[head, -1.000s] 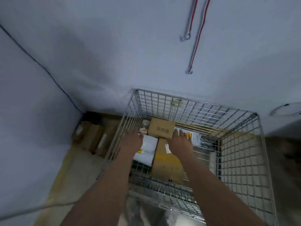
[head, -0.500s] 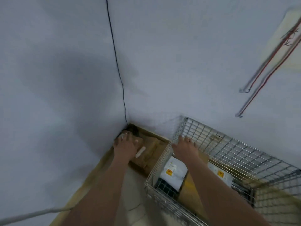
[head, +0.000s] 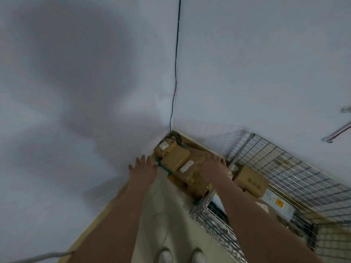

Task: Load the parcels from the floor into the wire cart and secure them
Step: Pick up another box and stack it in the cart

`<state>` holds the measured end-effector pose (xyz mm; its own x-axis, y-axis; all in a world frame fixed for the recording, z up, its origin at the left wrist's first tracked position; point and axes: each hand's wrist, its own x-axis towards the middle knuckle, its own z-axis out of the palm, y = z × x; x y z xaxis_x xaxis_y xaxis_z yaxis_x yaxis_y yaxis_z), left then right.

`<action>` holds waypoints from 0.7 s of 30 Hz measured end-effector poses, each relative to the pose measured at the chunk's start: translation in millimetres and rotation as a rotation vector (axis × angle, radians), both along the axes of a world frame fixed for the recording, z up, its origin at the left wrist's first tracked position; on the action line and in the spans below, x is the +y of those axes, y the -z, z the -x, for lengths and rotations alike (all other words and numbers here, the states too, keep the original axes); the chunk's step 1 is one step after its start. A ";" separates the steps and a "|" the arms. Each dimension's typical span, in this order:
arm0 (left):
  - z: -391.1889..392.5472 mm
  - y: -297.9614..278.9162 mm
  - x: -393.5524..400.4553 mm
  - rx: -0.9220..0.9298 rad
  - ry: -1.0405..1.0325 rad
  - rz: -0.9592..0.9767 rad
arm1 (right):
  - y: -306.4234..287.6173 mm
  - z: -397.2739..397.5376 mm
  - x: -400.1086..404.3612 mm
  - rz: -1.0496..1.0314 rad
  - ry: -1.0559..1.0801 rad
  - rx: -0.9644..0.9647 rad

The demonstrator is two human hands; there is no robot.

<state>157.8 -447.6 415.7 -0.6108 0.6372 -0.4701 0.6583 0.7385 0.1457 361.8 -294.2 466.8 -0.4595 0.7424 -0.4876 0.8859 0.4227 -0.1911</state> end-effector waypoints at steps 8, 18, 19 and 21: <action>-0.3 5.8 54.8 -0.045 0.000 -0.024 | 21.1 11.5 32.8 0.007 0.055 0.005; 22.1 21.0 130.5 -0.062 0.017 0.033 | 43.5 37.3 101.6 0.082 0.056 -0.033; 27.7 24.6 135.8 -0.065 0.018 0.043 | 48.0 42.9 108.0 0.091 0.055 -0.042; 41.3 33.2 147.0 -0.076 0.020 0.068 | 61.8 56.7 122.3 0.098 0.051 -0.063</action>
<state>116.5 -300.6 382.4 -0.5591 0.6140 -0.5572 0.6622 0.7351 0.1456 305.1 -171.9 405.0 -0.3888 0.7116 -0.5852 0.9172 0.3590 -0.1729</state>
